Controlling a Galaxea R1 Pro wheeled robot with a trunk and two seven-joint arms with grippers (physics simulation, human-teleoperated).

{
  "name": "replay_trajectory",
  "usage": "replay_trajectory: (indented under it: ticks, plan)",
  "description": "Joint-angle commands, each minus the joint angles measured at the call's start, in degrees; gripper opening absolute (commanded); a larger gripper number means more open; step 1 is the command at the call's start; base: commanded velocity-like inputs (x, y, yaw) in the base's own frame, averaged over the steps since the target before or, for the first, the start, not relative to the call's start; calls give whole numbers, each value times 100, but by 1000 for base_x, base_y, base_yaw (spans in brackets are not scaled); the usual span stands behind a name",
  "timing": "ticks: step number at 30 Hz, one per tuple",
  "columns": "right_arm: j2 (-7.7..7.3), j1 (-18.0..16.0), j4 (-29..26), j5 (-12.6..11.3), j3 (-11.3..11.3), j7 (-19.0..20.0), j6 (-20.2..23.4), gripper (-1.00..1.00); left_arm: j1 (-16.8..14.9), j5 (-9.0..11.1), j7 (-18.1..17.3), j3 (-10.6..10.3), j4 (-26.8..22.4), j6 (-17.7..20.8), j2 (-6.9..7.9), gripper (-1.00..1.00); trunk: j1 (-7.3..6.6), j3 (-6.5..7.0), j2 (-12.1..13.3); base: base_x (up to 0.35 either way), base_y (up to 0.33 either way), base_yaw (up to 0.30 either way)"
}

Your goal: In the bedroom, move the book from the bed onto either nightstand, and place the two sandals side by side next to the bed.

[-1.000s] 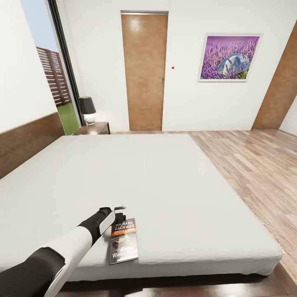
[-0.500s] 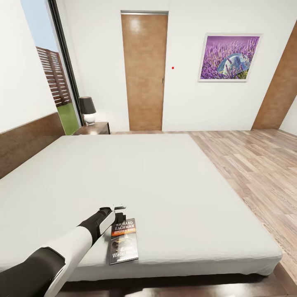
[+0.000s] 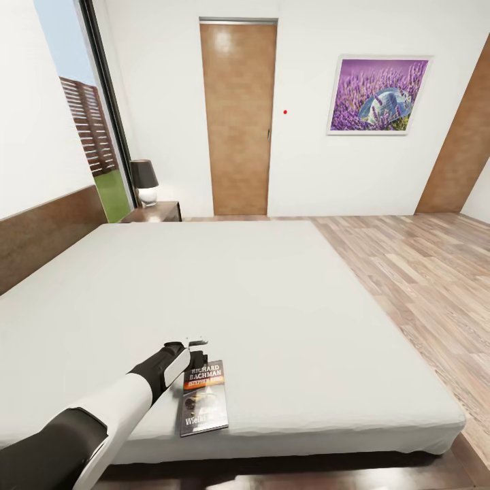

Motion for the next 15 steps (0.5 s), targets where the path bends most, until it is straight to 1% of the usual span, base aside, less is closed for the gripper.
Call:
replay_trajectory:
  ticks: [1,15]
  plan:
    - [-1,-3,12,60,-48,-18,-33,100,-2,61,45,-44,-11,20,3,100,0,-4,-2,0,0,0]
    - [-1,-3,9,60,-47,-18,-33,100,-2,61,45,-46,-11,12,2,100,0,-4,-2,0,0,0]
